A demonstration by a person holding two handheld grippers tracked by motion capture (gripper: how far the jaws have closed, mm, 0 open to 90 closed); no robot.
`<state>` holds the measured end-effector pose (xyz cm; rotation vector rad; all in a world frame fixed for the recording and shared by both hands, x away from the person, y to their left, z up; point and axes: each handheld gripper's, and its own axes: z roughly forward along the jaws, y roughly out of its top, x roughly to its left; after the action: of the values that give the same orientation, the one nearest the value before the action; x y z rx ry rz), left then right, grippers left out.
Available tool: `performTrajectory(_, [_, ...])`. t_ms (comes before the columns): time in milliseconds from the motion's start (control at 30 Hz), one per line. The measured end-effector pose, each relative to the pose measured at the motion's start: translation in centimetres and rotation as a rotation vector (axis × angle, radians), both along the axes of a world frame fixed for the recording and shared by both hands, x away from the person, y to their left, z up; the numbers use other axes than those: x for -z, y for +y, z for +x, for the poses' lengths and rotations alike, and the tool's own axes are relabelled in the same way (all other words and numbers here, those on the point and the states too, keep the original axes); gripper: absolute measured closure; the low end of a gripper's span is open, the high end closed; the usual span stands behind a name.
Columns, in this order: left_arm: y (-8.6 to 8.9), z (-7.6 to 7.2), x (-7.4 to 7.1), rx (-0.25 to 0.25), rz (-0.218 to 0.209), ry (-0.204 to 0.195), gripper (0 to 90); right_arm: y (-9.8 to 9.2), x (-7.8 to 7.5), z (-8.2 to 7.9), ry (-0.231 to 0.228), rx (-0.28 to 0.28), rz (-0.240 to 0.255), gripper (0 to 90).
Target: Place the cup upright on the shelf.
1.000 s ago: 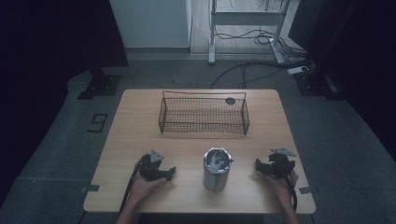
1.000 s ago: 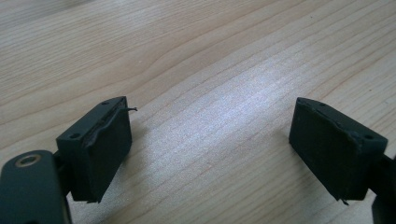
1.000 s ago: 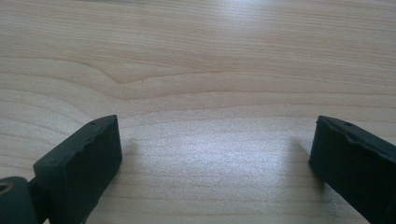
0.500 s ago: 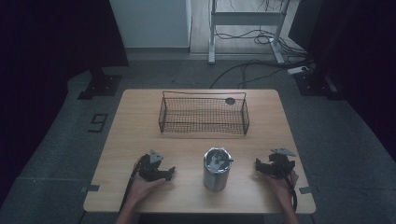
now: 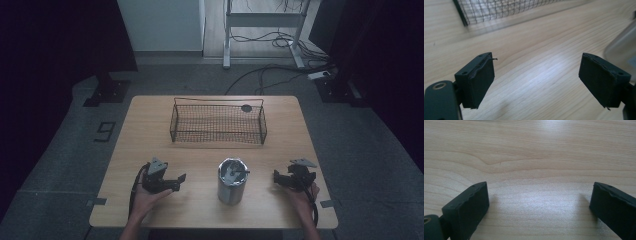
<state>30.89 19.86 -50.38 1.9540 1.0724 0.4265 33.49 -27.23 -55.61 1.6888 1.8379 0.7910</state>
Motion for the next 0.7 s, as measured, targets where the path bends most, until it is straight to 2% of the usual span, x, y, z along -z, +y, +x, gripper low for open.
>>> performTrajectory(333, [-0.7, -1.5, -2.3, 0.044, -0.031, -0.063, 11.6, 0.0, 0.0, 0.0, 0.000, 0.000, 0.000, 1.9])
performTrajectory(700, [-1.3, -2.6, -3.8, 0.085, -0.068, -0.092, 10.6, 0.0, 0.0, 0.0, 0.000, 0.001, 0.000, 1.8])
